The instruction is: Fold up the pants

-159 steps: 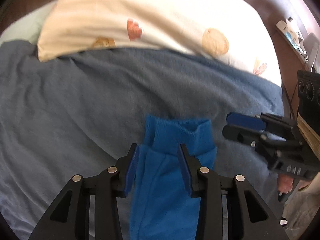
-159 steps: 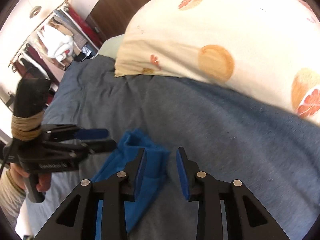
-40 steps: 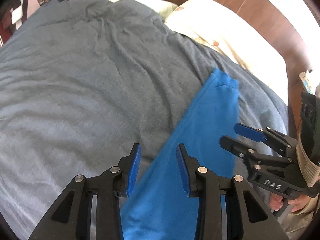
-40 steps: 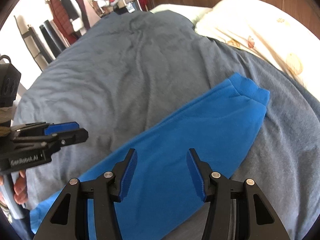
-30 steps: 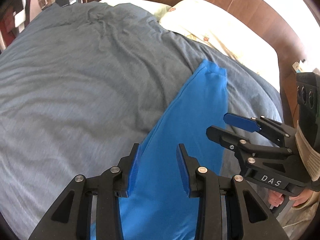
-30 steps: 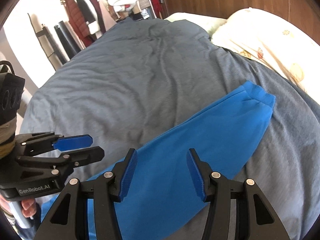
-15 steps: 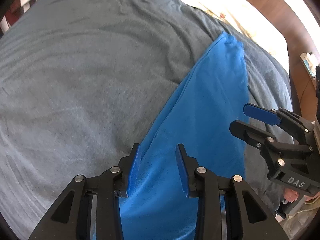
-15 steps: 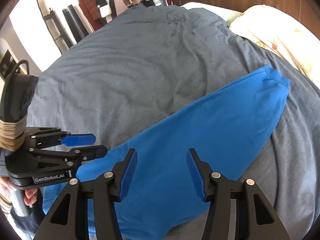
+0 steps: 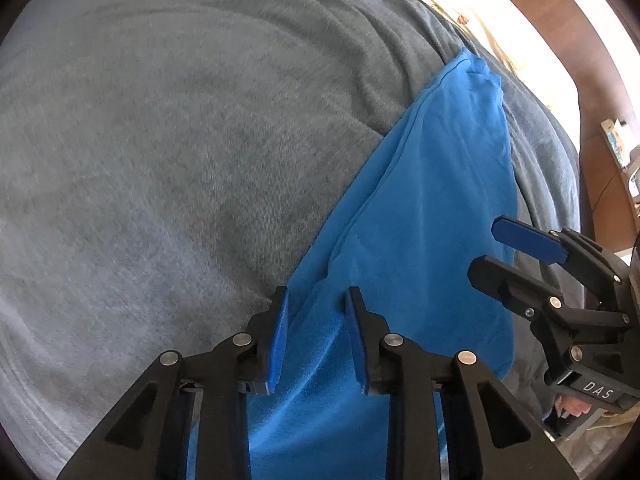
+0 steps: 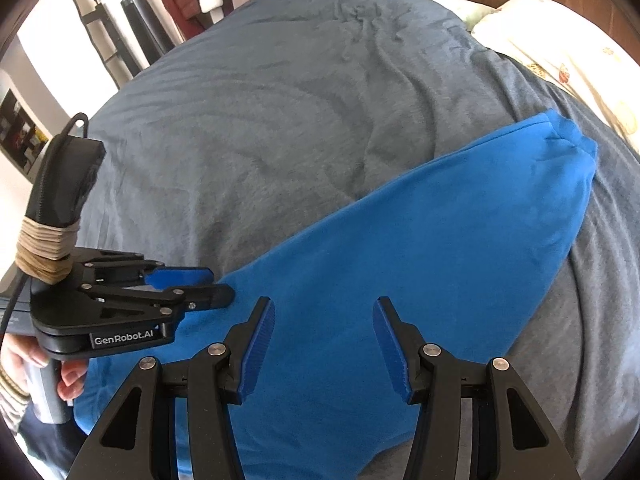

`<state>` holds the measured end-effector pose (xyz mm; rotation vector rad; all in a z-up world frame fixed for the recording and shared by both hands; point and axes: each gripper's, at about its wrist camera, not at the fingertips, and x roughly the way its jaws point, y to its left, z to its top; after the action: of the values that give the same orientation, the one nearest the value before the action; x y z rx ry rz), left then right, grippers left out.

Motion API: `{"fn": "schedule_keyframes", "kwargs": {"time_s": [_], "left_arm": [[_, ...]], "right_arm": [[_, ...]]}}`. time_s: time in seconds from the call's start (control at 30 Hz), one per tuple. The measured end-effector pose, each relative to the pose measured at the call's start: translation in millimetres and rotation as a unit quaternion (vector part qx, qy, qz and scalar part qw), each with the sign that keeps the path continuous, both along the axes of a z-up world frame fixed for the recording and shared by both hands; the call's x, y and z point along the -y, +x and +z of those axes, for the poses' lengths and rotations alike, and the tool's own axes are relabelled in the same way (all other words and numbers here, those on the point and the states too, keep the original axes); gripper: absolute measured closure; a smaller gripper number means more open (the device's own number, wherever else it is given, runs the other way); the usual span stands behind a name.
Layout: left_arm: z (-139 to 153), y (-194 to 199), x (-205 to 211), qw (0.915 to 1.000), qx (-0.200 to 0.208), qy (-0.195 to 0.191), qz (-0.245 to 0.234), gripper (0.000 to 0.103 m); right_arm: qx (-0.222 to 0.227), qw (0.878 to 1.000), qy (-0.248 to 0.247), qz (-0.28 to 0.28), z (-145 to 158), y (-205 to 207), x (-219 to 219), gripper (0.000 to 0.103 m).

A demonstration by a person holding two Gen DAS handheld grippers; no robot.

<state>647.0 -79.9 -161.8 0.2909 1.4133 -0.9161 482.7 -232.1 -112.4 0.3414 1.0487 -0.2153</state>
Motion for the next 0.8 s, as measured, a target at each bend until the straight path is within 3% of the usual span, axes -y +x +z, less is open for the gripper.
{"fn": "schedule_keyframes", "kwargs": {"time_s": [0.3,0.4,0.67,0.8], "left_arm": [[-10,0,-3,0.9997,-0.025,-0.004,0.007,0.08],[-9,-1,-4,0.9995,-0.026,-0.005,0.014,0.09],[22,-5,-13,0.9988,0.024,-0.016,0.039,0.092],[23,-1,-15,0.9982,0.033,-0.014,0.048,0.092]], "right_arm": [[-0.003,1.0,0.001,0.006,-3,4,-3,0.051],[-0.004,1.0,0.001,0.009,-4,5,-5,0.051],[0.004,1.0,0.004,0.016,0,5,-9,0.051],[0.009,1.0,0.004,0.018,1,7,-12,0.051]]}}
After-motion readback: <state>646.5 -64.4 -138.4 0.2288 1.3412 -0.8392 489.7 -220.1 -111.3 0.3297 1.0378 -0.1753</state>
